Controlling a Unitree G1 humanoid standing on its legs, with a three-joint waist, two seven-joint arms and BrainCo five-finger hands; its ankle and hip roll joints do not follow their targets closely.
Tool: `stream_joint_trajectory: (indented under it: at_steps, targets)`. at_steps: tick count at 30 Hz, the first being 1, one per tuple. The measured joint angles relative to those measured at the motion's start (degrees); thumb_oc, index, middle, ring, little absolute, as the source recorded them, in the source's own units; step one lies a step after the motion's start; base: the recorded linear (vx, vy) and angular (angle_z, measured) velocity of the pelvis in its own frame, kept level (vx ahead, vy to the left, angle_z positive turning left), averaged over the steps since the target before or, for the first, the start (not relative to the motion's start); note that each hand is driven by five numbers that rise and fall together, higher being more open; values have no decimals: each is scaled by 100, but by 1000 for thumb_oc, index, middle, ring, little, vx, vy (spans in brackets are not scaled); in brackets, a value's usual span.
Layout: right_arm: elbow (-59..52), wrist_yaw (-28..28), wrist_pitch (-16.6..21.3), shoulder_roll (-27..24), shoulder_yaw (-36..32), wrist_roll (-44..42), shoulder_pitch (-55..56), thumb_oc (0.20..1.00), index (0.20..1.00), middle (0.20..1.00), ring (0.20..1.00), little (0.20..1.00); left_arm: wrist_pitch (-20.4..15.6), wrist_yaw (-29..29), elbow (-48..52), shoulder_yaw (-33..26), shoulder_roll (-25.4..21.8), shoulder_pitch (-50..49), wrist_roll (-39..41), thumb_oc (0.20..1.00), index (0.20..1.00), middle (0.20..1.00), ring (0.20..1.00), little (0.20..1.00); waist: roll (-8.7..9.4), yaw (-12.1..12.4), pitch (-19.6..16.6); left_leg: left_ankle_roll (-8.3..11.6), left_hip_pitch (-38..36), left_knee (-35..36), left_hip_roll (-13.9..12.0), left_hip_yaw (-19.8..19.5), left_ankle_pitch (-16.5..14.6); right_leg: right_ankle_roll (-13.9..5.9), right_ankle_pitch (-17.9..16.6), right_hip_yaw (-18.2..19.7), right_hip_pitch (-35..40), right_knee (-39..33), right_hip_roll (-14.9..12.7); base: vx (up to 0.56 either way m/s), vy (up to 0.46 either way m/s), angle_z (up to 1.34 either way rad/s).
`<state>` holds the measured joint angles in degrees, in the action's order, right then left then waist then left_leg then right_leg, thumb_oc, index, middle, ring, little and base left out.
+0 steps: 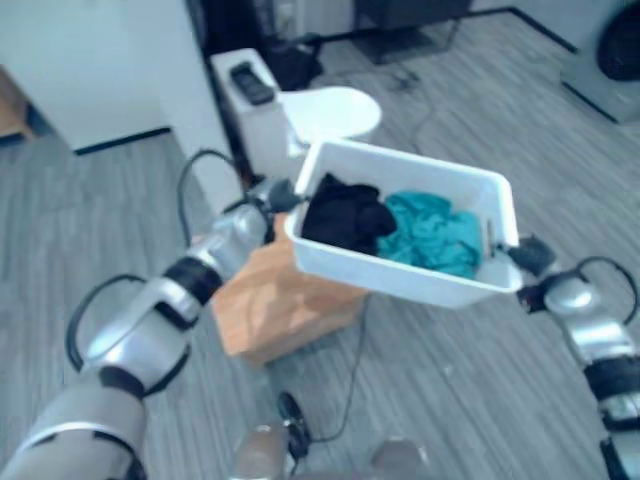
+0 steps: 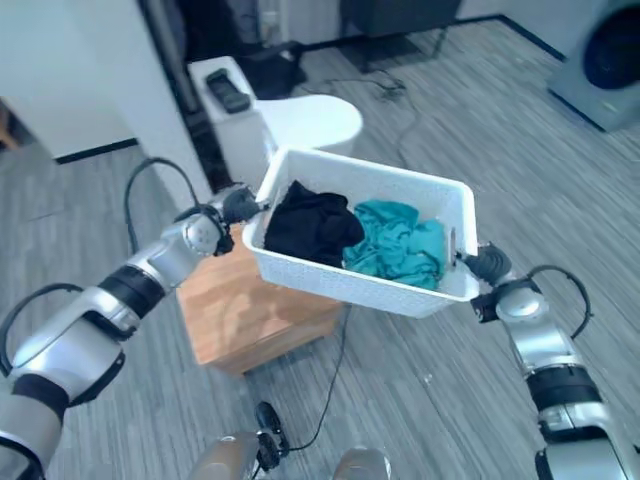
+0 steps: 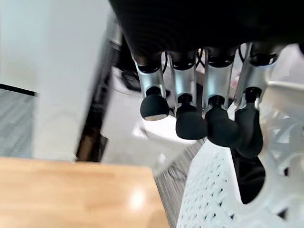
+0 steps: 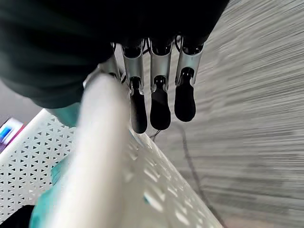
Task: Grab the laundry basket,head to the washer,open it,put in the laundry and shut it.
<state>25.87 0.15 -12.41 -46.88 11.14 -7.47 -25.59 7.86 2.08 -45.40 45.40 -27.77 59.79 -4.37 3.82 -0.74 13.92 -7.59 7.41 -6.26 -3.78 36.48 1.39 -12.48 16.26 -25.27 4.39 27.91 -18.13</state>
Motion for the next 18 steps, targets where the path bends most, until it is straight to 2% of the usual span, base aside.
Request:
stream_joint_trajectory:
  at_steps: [1,2,3,4,6,7,9,10,11,12,13,14,15,16,17,18]
  targets:
    - [190,-10,11,27,329,-4,-356,200,200,200,200,200,2,46,-282,-1,-26,57,26,200,200,200,200,200,51,146,-28,77,29,-46,-121,301,70,22,23,3,-182,-213,27,-164,-139,-152]
    - [234,-5,14,48,404,-8,-455,200,200,200,200,200,4,60,-365,-5,-31,68,61,200,200,200,200,200,85,195,-49,94,69,-70,-166,386,91,63,33,68,-210,-446,104,-331,-330,-133]
    - [506,-58,29,48,490,-13,-542,200,200,200,200,200,4,110,-475,-10,142,35,122,200,200,200,200,200,-30,133,-113,131,195,-74,-398,359,263,475,9,170,-76,-1068,499,-260,-286,-71]
    - [706,-94,8,78,495,-32,-521,200,200,200,200,200,4,124,-482,-15,264,19,124,200,200,200,200,200,-49,81,-139,188,207,-89,-524,253,351,546,10,193,-148,-1083,601,-359,-338,-54]
    - [733,-121,-2,123,522,-80,-515,200,200,200,200,200,-60,172,-581,-54,279,4,168,200,200,200,200,200,-54,196,-176,302,235,-130,-809,434,433,778,-44,415,-334,-1165,817,-240,-189,-72]
    - [712,-117,23,137,533,-164,-511,200,200,200,200,200,-53,177,-589,-53,296,-9,233,200,200,200,200,200,-55,191,-178,347,262,-117,-902,299,588,846,-125,567,-372,-1197,1008,-192,-150,-76]
    - [770,-139,11,83,504,-169,-390,200,200,200,200,200,-56,208,-588,-53,399,-15,250,200,200,200,200,200,-76,66,-189,419,265,41,-1004,72,879,949,-202,599,-311,-1363,1184,-255,-136,-22]
    - [784,-150,4,82,503,-169,-353,200,200,200,200,200,-56,208,-588,-52,430,-27,260,200,200,200,200,200,-93,65,-199,469,254,45,-1067,-34,919,976,-258,601,-258,-1471,1255,-425,-147,-27]
    - [792,-180,10,69,486,-216,-272,200,200,200,200,200,-80,285,-571,-69,501,-140,350,200,200,200,200,200,-139,69,-228,662,241,123,-1149,-801,1205,1065,-378,714,-185,-1685,1448,-301,-91,-48]
    - [859,-231,12,93,548,-220,-340,200,200,200,200,200,-80,284,-568,-72,531,-196,376,200,200,200,200,200,-206,110,-226,685,357,-107,-1274,-1333,1235,1087,-513,762,-165,-1804,1566,-338,-90,-69]
    - [908,-296,12,98,649,-248,-376,200,200,200,200,200,-81,291,-574,-76,529,-226,443,200,200,200,200,200,-172,213,-204,694,610,-622,-1299,-2107,1271,1096,-560,952,-187,-1826,1594,-141,-57,-59]
    - [1024,-307,10,104,758,-276,-464,200,200,200,200,200,-77,304,-598,-64,534,-243,471,200,200,200,200,200,-115,248,-164,822,920,-1140,-1136,-3019,1241,1125,-578,1062,-198,-1774,1553,-78,-34,-60]
    - [1171,-310,6,165,785,-338,-576,200,200,200,200,200,-75,296,-630,-47,534,-244,505,200,200,200,200,200,-16,314,-107,1434,922,-1087,-661,-3993,710,1127,-582,1224,-196,-1730,1371,-21,-41,-47]
    - [1197,-316,4,169,805,-389,-643,200,200,200,200,200,-75,302,-630,-51,523,-232,529,200,200,200,200,200,61,338,-64,1589,782,-716,-282,-4495,517,1157,-602,1387,-202,-1735,1271,4,-28,-69]
    - [1283,-271,3,163,907,-390,-857,200,200,200,200,200,-76,314,-642,-49,450,-226,572,200,200,200,200,200,83,390,-50,1570,432,137,144,-4993,503,1140,-641,1652,-226,-1784,1181,87,14,-106]
    - [1305,-208,13,141,1094,-390,-1105,200,200,200,200,200,-75,328,-818,-104,456,-198,576,200,200,200,200,200,-274,379,-70,1098,22,828,343,-4791,1086,1052,-797,1821,57,-2148,1402,78,29,-98]
